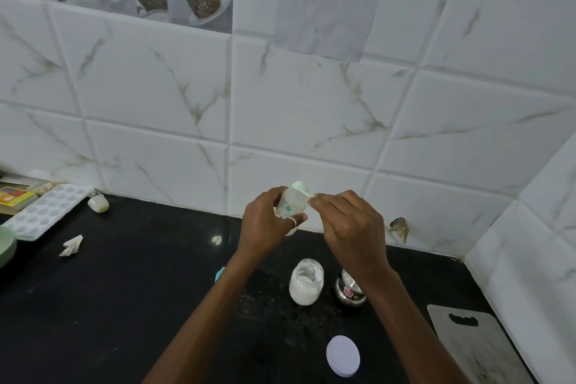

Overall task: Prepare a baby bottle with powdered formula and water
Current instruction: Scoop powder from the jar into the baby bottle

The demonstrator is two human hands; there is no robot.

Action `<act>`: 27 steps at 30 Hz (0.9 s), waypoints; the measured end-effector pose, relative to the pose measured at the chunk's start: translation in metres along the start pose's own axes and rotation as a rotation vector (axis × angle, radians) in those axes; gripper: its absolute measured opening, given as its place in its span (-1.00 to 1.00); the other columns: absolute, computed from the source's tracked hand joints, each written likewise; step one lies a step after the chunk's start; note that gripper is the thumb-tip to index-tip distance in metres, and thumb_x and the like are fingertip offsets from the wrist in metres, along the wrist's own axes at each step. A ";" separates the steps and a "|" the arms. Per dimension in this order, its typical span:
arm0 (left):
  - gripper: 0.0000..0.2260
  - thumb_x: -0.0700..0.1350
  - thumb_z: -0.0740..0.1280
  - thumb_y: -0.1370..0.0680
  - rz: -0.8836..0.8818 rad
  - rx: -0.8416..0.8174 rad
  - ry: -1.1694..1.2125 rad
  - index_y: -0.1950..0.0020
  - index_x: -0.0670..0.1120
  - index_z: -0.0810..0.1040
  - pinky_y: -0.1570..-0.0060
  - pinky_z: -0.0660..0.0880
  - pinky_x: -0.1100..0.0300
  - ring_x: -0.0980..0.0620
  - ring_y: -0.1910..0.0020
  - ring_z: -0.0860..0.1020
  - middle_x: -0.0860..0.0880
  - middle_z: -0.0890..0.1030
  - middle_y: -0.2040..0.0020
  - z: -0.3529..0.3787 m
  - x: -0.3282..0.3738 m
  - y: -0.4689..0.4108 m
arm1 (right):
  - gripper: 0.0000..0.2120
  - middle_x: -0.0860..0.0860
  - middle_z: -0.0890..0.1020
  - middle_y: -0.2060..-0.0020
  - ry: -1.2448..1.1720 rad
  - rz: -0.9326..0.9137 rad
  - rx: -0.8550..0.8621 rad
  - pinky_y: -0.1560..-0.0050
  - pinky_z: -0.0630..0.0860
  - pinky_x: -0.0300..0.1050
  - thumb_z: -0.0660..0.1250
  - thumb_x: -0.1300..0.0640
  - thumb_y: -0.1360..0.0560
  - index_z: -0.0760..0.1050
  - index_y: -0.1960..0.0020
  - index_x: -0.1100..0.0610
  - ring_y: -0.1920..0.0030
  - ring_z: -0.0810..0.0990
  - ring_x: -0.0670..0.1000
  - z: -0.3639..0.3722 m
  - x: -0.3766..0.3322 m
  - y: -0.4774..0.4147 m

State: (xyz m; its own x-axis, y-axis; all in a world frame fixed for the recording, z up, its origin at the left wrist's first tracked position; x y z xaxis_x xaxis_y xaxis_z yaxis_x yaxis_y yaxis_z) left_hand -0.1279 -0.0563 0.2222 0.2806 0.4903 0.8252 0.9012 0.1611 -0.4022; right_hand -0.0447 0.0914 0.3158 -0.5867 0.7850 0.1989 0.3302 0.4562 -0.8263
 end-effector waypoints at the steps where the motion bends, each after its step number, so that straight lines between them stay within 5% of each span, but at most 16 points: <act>1: -0.44 0.09 0.61 -0.36 -0.002 0.004 0.004 -0.30 0.00 0.57 -0.05 0.59 0.17 0.11 -0.05 0.59 0.12 0.64 -0.10 0.000 -0.001 0.000 | -0.76 0.03 0.76 0.05 0.004 -0.003 0.002 0.29 0.57 -0.06 0.31 0.36 -0.53 0.71 -0.05 0.17 0.16 0.65 0.03 0.000 0.000 0.000; 19: -0.43 0.09 0.61 -0.37 -0.001 -0.009 -0.003 -0.31 -0.02 0.56 -0.05 0.60 0.15 0.09 -0.07 0.59 0.06 0.65 -0.14 0.006 -0.004 -0.001 | -0.75 0.01 0.76 0.04 0.006 0.054 0.017 0.22 0.51 -0.09 0.28 0.32 -0.55 0.71 -0.06 0.15 0.14 0.66 0.03 0.002 0.004 0.004; 24: -0.45 0.06 0.62 -0.37 -0.007 -0.013 0.000 -0.31 -0.02 0.56 -0.06 0.58 0.19 0.12 -0.06 0.57 0.07 0.65 -0.16 0.007 -0.005 0.000 | -0.84 0.01 0.76 0.07 -0.124 0.264 0.097 0.22 0.61 -0.05 0.46 0.35 -0.50 0.72 -0.04 0.18 0.13 0.69 0.04 -0.005 0.027 0.007; 27: -0.43 0.06 0.61 -0.38 -0.007 -0.020 -0.006 -0.33 -0.03 0.55 -0.06 0.58 0.19 0.09 -0.10 0.57 0.06 0.64 -0.18 0.010 -0.003 0.000 | -0.88 -0.02 0.76 0.08 -0.339 0.515 0.155 0.14 0.62 -0.19 0.49 0.29 -0.52 0.73 -0.04 0.17 0.11 0.70 -0.06 -0.010 0.050 0.015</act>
State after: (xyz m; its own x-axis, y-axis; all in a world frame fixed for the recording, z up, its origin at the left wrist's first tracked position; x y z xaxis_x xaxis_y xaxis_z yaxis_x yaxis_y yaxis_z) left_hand -0.1318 -0.0490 0.2152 0.2724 0.4942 0.8256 0.9096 0.1476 -0.3884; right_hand -0.0621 0.1413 0.3187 -0.5913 0.6998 -0.4009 0.5365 -0.0299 -0.8434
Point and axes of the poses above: each hand's wrist, its own y-axis away from the middle knuckle, its own z-axis out of the palm, x = y × z, the point moved 10 cm from there along -y, towards the middle knuckle
